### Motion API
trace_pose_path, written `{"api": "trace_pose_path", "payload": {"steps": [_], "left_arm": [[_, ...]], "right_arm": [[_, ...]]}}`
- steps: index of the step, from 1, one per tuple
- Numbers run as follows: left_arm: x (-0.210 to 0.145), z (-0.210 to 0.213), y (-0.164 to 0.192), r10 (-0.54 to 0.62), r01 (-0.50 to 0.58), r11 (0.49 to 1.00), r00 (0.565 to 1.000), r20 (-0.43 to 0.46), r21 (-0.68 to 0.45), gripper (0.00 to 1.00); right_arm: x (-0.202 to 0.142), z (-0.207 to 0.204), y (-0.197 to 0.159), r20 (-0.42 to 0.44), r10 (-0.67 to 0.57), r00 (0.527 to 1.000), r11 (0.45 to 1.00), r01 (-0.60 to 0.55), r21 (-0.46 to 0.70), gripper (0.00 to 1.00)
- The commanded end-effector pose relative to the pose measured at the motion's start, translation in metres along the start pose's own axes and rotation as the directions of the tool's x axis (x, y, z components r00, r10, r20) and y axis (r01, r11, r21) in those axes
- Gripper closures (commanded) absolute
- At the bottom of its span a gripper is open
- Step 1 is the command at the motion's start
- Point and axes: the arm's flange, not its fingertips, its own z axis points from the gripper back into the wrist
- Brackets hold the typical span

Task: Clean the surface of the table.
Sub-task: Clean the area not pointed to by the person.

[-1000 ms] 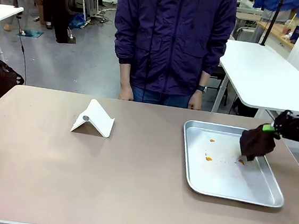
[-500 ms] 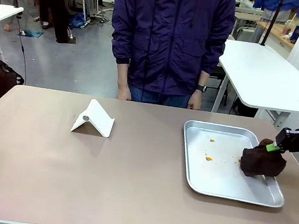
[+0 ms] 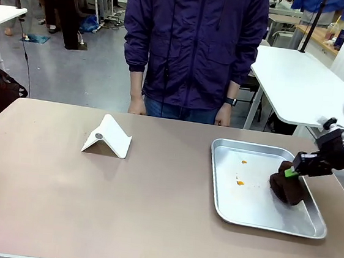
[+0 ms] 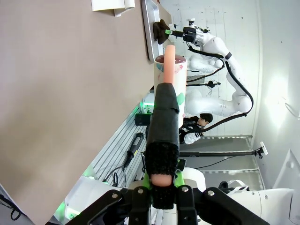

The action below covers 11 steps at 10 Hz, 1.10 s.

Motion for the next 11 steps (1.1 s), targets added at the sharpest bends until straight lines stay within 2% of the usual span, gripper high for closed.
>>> {"api": "trace_pose_path", "payload": {"steps": [1,6,11], "left_arm": [[-0.003,-0.003,-0.005,0.007,-0.007,1.000,1.000,0.002,0.004,0.81],[-0.003,-0.003,-0.005,0.007,-0.007,1.000,1.000,0.002,0.004,0.81],[-0.003,-0.003,-0.005,0.007,-0.007,1.000,1.000,0.002,0.004,0.81]], "right_arm": [[0.003,-0.026,0.006,-0.015,-0.026,1.000,0.999,0.026,-0.036,0.93],[0.008,-0.061,0.017,-0.098,-0.009,0.995,1.000,0.008,-0.003,0.93],[0.023,-0.085,0.061,-0.121,0.088,0.989,0.994,-0.078,0.083,0.93]]}}
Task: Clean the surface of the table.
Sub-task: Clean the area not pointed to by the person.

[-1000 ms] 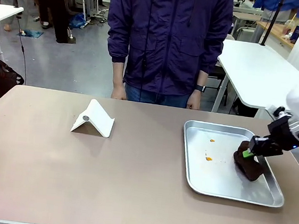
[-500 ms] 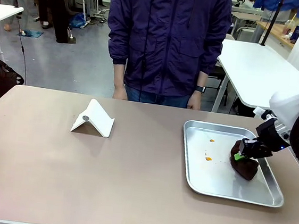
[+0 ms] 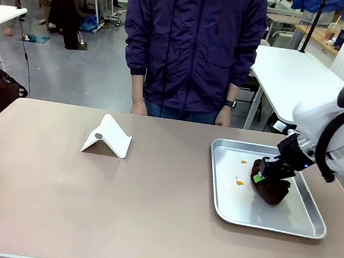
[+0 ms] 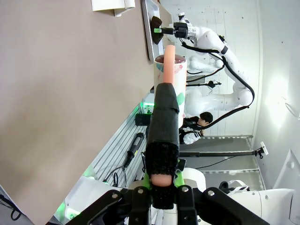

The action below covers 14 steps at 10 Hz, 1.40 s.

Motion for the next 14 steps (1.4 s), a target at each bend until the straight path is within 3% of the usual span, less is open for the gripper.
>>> {"api": "trace_pose_path", "payload": {"steps": [1,5,8,10,14], "left_arm": [[-0.003,-0.002,-0.004,0.008,-0.008,1.000,1.000,0.002,0.002,0.81],[-0.003,-0.002,-0.004,0.008,-0.008,1.000,1.000,0.002,0.002,0.81],[-0.003,-0.002,-0.004,0.008,-0.008,1.000,1.000,0.002,0.002,0.81],[-0.003,-0.002,-0.004,0.008,-0.008,1.000,1.000,0.002,0.002,0.81],[-0.003,-0.002,-0.004,0.008,-0.008,1.000,1.000,0.002,0.002,0.81]], "right_arm": [[0.007,-0.018,0.022,-0.008,0.058,0.998,0.995,-0.057,0.087,0.93],[0.003,-0.035,0.055,-0.038,0.131,0.991,0.970,-0.120,0.210,0.93],[0.006,-0.030,0.038,-0.025,0.082,0.996,0.983,-0.077,0.165,0.93],[0.010,-0.027,0.019,0.000,0.028,1.000,0.997,-0.028,0.076,0.93],[0.013,0.003,-0.020,0.084,-0.102,0.991,0.990,0.094,0.101,0.93]]}}
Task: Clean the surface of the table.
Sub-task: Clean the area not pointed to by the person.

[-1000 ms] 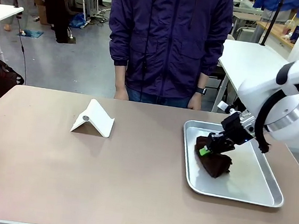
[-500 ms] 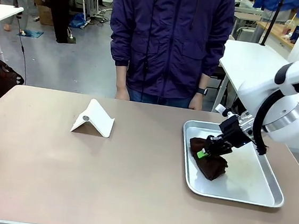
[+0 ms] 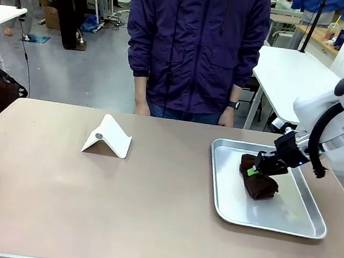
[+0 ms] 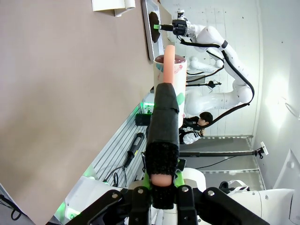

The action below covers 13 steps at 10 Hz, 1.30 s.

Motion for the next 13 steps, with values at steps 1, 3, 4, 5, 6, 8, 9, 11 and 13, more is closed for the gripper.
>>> {"api": "trace_pose_path", "payload": {"steps": [1,3,4,5,6,8,9,11,13], "left_arm": [[-0.003,-0.002,-0.004,0.008,-0.008,1.000,1.000,0.002,0.001,0.81],[-0.003,-0.002,-0.004,0.008,-0.008,1.000,1.000,0.002,0.001,0.81],[-0.003,-0.002,-0.004,0.008,-0.008,1.000,1.000,0.002,0.001,0.81],[-0.003,-0.002,-0.004,0.008,-0.008,1.000,1.000,0.002,0.001,0.81],[-0.003,-0.002,-0.004,0.008,-0.008,1.000,1.000,0.002,0.001,0.81],[-0.003,-0.002,-0.004,0.008,-0.008,1.000,1.000,0.002,0.001,0.81],[-0.003,-0.002,-0.004,0.008,-0.008,1.000,1.000,0.002,0.001,0.81],[-0.003,-0.002,-0.004,0.008,-0.008,1.000,1.000,0.002,0.001,0.81],[-0.003,-0.002,-0.004,0.008,-0.008,1.000,1.000,0.002,0.001,0.81]], "right_arm": [[0.003,0.011,-0.012,0.050,-0.068,0.996,0.998,0.067,0.013,0.93],[0.004,0.022,-0.027,0.079,-0.122,0.989,0.992,0.120,0.025,0.93],[0.004,0.025,-0.032,0.082,-0.134,0.988,0.991,0.132,0.038,0.93],[0.005,0.031,-0.038,0.098,-0.159,0.982,0.987,0.155,0.045,0.93],[0.005,0.033,-0.044,0.110,-0.180,0.977,0.983,0.177,0.042,0.93],[0.005,0.037,-0.049,0.119,-0.197,0.973,0.979,0.188,0.084,0.93],[0.005,0.046,-0.048,0.120,-0.204,0.972,0.970,0.184,0.161,0.93],[0.002,0.076,-0.050,0.115,-0.253,0.960,0.911,0.197,0.363,0.93],[-0.006,0.114,-0.057,0.083,-0.316,0.945,0.792,0.215,0.571,0.93]]}}
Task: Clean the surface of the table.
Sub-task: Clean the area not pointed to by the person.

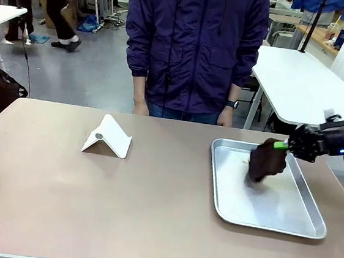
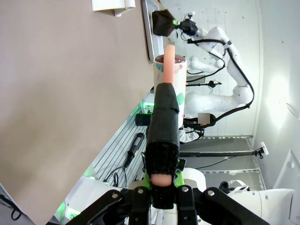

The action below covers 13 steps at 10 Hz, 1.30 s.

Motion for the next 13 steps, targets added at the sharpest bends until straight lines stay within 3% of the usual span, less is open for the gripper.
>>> {"api": "trace_pose_path", "payload": {"steps": [1,2,3,5,9,13], "left_arm": [[-0.003,-0.002,-0.004,0.009,-0.009,1.000,1.000,0.002,0.000,0.81],[-0.003,-0.002,-0.004,0.009,-0.009,1.000,1.000,0.002,0.000,0.81],[-0.003,-0.002,-0.004,0.009,-0.009,1.000,1.000,0.002,0.000,0.81],[-0.003,-0.002,-0.004,0.009,-0.009,1.000,1.000,0.002,0.000,0.81],[-0.003,-0.002,-0.004,0.009,-0.009,1.000,1.000,0.002,0.000,0.81],[-0.003,-0.002,-0.004,0.009,-0.009,1.000,1.000,0.002,0.000,0.81]], "right_arm": [[-0.004,0.036,-0.002,0.013,-0.040,0.999,0.973,0.036,0.229,0.93],[-0.010,0.053,0.000,-0.023,-0.054,0.998,0.944,0.058,0.324,0.93],[-0.026,0.104,-0.011,-0.123,-0.126,0.984,0.864,0.170,0.473,0.93],[-0.028,0.109,-0.013,-0.122,-0.129,0.984,0.861,0.172,0.478,0.93],[-0.034,0.175,-0.052,-0.040,-0.180,0.983,0.760,0.165,0.629,0.93],[-0.035,0.195,-0.086,-0.049,-0.215,0.975,0.693,0.188,0.696,0.93]]}}
